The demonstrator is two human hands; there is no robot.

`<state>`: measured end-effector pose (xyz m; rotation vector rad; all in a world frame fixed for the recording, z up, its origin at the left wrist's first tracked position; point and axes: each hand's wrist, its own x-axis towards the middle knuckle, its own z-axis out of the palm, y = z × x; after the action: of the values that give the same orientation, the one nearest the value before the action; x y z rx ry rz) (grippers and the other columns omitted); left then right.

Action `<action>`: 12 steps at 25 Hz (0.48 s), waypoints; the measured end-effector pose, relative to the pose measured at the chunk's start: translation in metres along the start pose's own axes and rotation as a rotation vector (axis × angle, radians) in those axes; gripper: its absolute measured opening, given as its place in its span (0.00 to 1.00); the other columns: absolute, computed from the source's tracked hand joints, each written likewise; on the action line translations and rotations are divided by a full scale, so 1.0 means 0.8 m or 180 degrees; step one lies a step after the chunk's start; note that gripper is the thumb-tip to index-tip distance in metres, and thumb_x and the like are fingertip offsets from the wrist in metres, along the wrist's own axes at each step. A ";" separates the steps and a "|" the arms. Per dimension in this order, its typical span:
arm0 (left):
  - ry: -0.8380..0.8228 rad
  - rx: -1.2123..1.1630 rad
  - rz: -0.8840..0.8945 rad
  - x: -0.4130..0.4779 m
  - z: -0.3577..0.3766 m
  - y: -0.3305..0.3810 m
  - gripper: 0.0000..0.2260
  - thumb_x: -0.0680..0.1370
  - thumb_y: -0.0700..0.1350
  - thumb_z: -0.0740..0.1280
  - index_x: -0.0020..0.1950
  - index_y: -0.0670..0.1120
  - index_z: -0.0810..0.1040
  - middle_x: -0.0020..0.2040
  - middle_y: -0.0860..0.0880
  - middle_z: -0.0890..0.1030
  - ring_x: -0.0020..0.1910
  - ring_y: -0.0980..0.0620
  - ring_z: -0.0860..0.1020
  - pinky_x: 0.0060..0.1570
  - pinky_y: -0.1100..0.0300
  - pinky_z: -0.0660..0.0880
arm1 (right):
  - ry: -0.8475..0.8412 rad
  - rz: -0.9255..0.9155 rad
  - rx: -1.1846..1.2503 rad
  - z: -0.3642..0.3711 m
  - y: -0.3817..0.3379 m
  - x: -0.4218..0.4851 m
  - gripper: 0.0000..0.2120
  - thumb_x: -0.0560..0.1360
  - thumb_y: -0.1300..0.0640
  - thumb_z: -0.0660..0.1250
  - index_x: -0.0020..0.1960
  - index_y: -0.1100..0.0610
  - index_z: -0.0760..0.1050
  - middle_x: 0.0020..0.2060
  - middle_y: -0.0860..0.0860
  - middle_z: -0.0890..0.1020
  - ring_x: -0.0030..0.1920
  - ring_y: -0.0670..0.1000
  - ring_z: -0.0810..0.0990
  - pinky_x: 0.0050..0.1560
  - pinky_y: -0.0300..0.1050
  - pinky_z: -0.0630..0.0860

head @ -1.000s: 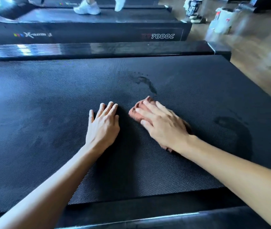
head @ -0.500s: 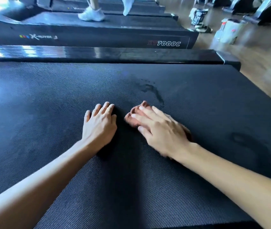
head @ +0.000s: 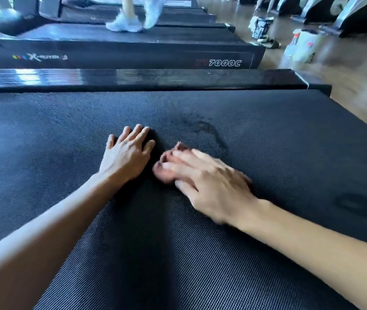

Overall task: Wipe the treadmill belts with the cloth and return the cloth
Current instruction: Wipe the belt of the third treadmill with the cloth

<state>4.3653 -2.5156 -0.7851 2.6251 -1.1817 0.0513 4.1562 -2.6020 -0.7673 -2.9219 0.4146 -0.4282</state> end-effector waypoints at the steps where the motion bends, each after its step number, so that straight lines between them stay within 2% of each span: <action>1: 0.0020 0.0001 -0.0003 0.000 0.001 -0.001 0.25 0.82 0.59 0.51 0.78 0.56 0.56 0.79 0.56 0.53 0.78 0.52 0.48 0.75 0.46 0.43 | -0.0046 -0.0190 0.0072 -0.008 0.004 -0.029 0.22 0.78 0.41 0.56 0.71 0.35 0.66 0.74 0.36 0.63 0.74 0.44 0.59 0.75 0.39 0.51; 3: 0.0046 0.0020 -0.0021 0.001 0.003 -0.001 0.25 0.82 0.59 0.50 0.78 0.56 0.56 0.79 0.56 0.53 0.78 0.53 0.48 0.75 0.46 0.43 | -0.0054 -0.0111 0.0117 -0.017 0.039 -0.046 0.22 0.78 0.41 0.56 0.71 0.34 0.65 0.74 0.35 0.63 0.74 0.43 0.60 0.75 0.39 0.52; 5: 0.0074 0.0029 0.0003 -0.001 0.003 0.002 0.24 0.82 0.59 0.50 0.78 0.55 0.56 0.79 0.57 0.54 0.78 0.52 0.49 0.74 0.45 0.44 | -0.0005 0.0448 0.0024 -0.016 0.076 -0.003 0.21 0.78 0.43 0.60 0.71 0.35 0.66 0.74 0.36 0.63 0.74 0.46 0.61 0.75 0.45 0.56; 7: 0.0149 0.0042 0.0067 -0.002 0.001 0.006 0.23 0.82 0.58 0.50 0.77 0.55 0.58 0.78 0.56 0.56 0.78 0.52 0.51 0.74 0.45 0.45 | 0.0090 0.0842 -0.0045 -0.001 0.067 0.061 0.21 0.79 0.46 0.60 0.71 0.36 0.66 0.75 0.39 0.63 0.74 0.48 0.61 0.75 0.47 0.57; 9: 0.0181 0.0028 0.0062 -0.005 -0.002 0.007 0.23 0.82 0.57 0.51 0.77 0.55 0.59 0.78 0.57 0.58 0.77 0.53 0.52 0.74 0.46 0.46 | 0.0120 0.0716 -0.0028 0.012 0.033 0.088 0.21 0.79 0.47 0.59 0.72 0.38 0.67 0.75 0.41 0.63 0.75 0.50 0.60 0.74 0.46 0.55; 12: 0.0149 0.0013 0.0052 -0.004 0.000 0.007 0.23 0.82 0.57 0.51 0.77 0.55 0.58 0.78 0.57 0.56 0.77 0.55 0.50 0.74 0.46 0.44 | 0.0025 -0.0016 0.0026 0.005 0.025 0.016 0.21 0.79 0.44 0.57 0.72 0.36 0.65 0.75 0.37 0.62 0.75 0.46 0.59 0.75 0.42 0.52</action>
<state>4.3590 -2.5170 -0.7840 2.6029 -1.1889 0.1177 4.1639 -2.6241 -0.7720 -2.9150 0.4058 -0.4411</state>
